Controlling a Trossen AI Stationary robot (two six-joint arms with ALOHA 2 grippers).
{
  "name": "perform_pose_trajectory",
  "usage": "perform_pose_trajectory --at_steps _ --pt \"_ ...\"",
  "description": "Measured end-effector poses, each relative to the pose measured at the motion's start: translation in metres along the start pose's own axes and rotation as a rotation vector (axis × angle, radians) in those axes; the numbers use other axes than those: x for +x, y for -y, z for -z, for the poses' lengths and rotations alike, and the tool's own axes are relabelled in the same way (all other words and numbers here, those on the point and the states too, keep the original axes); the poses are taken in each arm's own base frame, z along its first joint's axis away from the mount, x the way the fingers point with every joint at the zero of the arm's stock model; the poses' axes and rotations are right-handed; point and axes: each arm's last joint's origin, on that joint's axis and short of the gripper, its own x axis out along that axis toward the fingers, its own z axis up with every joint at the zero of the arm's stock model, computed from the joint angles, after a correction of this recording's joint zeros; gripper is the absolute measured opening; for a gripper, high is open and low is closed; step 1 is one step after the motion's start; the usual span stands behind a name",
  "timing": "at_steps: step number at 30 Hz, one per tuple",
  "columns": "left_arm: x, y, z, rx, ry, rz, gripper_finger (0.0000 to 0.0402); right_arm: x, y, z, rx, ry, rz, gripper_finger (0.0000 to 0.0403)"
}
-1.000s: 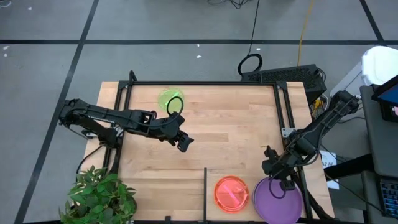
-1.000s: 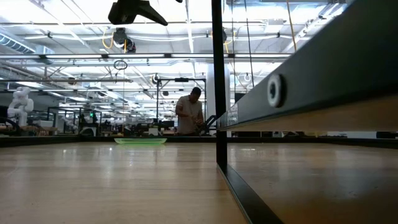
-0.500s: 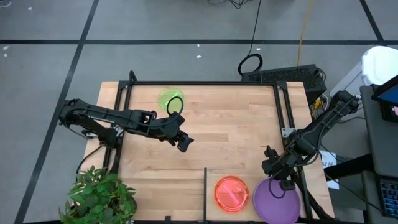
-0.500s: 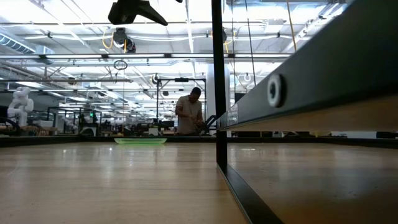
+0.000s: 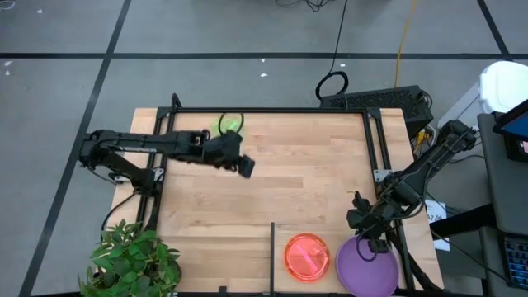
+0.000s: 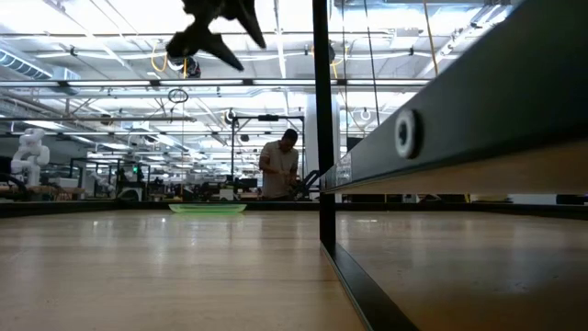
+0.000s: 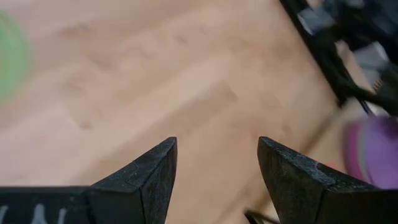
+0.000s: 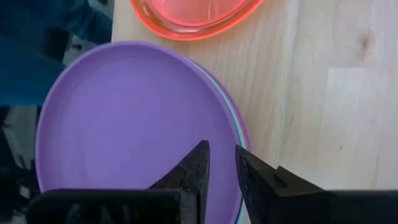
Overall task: Place and stack plates onto a shelf
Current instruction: Stack the green plate on top of the red plate on the shelf
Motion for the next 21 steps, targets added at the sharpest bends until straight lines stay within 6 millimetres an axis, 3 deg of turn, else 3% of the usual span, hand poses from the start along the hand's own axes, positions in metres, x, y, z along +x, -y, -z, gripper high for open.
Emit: perform_pose_trajectory --at_steps 6,11,15,21 --pt "0.007 -0.036 -0.035 -0.072 0.029 -0.125 0.0227 -0.008 -0.003 -0.002 0.113 0.058 -0.063 0.0064" --pt "0.024 -0.077 -0.061 -0.198 -0.055 -0.186 0.0227 -0.019 -0.002 0.001 0.16 0.1 -0.098 0.0064" --pt "0.042 -0.11 -0.073 -0.321 -0.103 -0.222 0.0227 -0.029 0.0 0.005 0.165 0.122 -0.123 0.0064" --pt "0.055 -0.157 -0.074 -0.478 -0.147 -0.314 0.0227 -0.041 0.004 0.01 0.192 0.178 -0.143 0.0064"
